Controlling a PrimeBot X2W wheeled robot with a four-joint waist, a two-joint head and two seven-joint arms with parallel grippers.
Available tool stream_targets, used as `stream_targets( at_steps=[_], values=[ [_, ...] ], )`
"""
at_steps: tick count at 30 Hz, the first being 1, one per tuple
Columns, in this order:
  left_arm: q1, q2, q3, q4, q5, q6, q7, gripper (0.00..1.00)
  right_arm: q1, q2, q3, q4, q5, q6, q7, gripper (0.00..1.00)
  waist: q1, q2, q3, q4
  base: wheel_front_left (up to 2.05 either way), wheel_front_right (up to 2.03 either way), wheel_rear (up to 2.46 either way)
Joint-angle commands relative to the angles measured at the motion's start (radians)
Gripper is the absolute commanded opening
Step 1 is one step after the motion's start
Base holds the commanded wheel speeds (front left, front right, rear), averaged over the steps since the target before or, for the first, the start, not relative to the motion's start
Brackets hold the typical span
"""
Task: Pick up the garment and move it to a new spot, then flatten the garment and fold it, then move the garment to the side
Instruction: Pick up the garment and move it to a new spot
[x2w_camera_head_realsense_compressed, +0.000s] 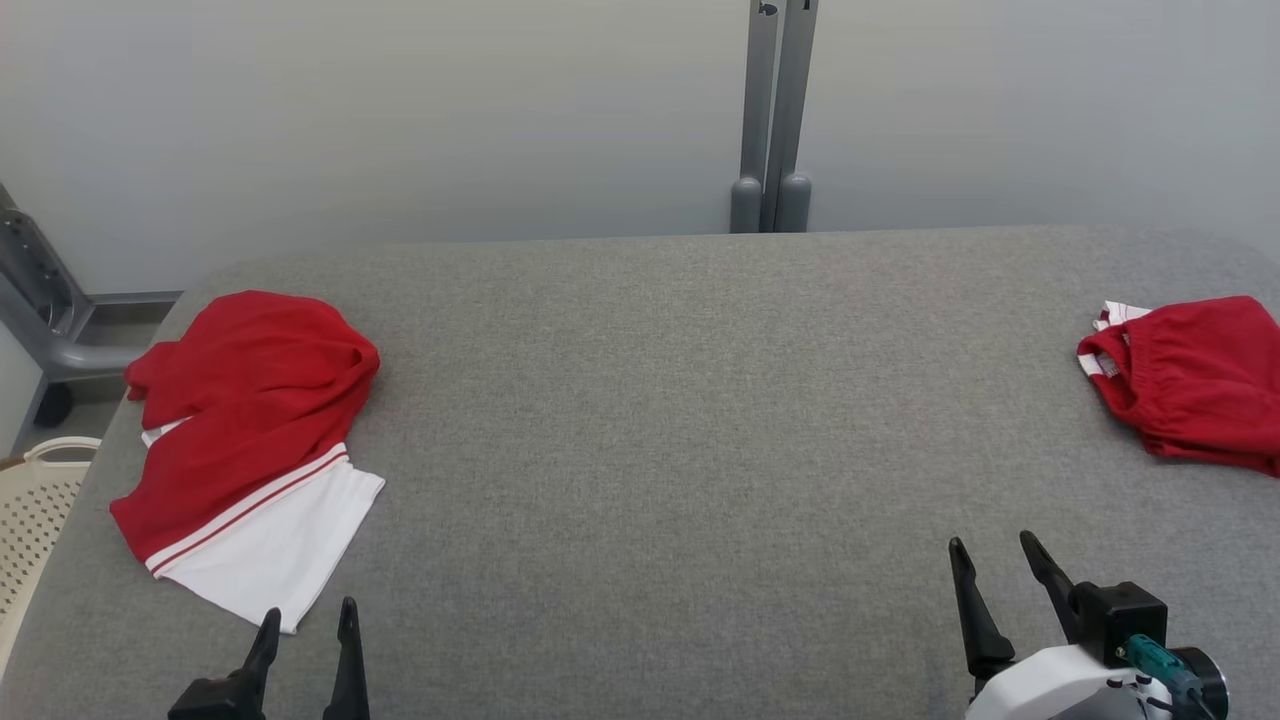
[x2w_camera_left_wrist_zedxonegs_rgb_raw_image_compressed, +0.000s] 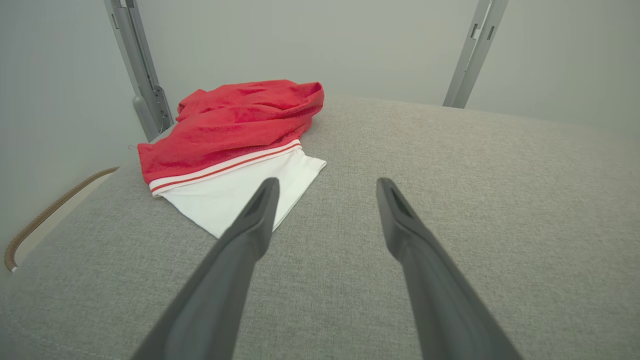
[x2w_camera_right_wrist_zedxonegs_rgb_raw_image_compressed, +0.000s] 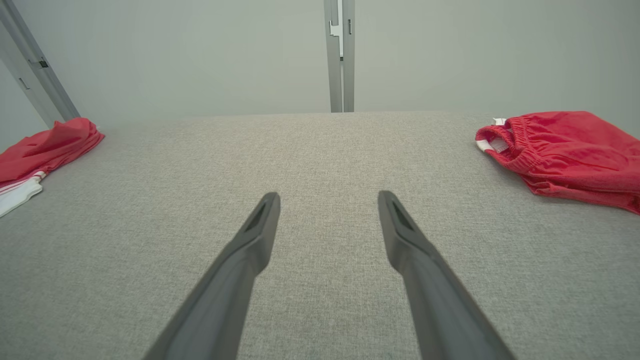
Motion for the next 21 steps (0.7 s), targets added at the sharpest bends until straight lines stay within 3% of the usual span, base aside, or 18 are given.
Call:
stream_targets(
  at_steps=[1, 12, 21],
  values=[
    [-0.016, 0.001, 0.007, 0.007, 0.006, -0.005, -0.001, 1.00, -0.001, -0.002, 0.000, 0.002, 0.004, -0.001, -0.002, 1.00, 0.0001, 0.0000, 0.001, 0.001, 0.00, 0.00, 0.00],
    [-0.027, -0.004, 0.023, 0.022, 0.009, -0.011, -0.001, 1.00, 0.011, -0.002, 0.001, 0.009, 0.007, -0.001, 0.001, 1.00, 0.0001, 0.0000, 0.000, 0.013, 0.00, 0.00, 0.00],
    [-0.023, 0.000, 0.038, 0.030, 0.023, -0.015, 0.000, 1.00, 0.022, -0.002, 0.027, 0.010, 0.030, -0.001, 0.002, 1.00, 0.0001, 0.0000, -0.009, 0.106, 0.00, 0.00, 0.00]
  ],
)
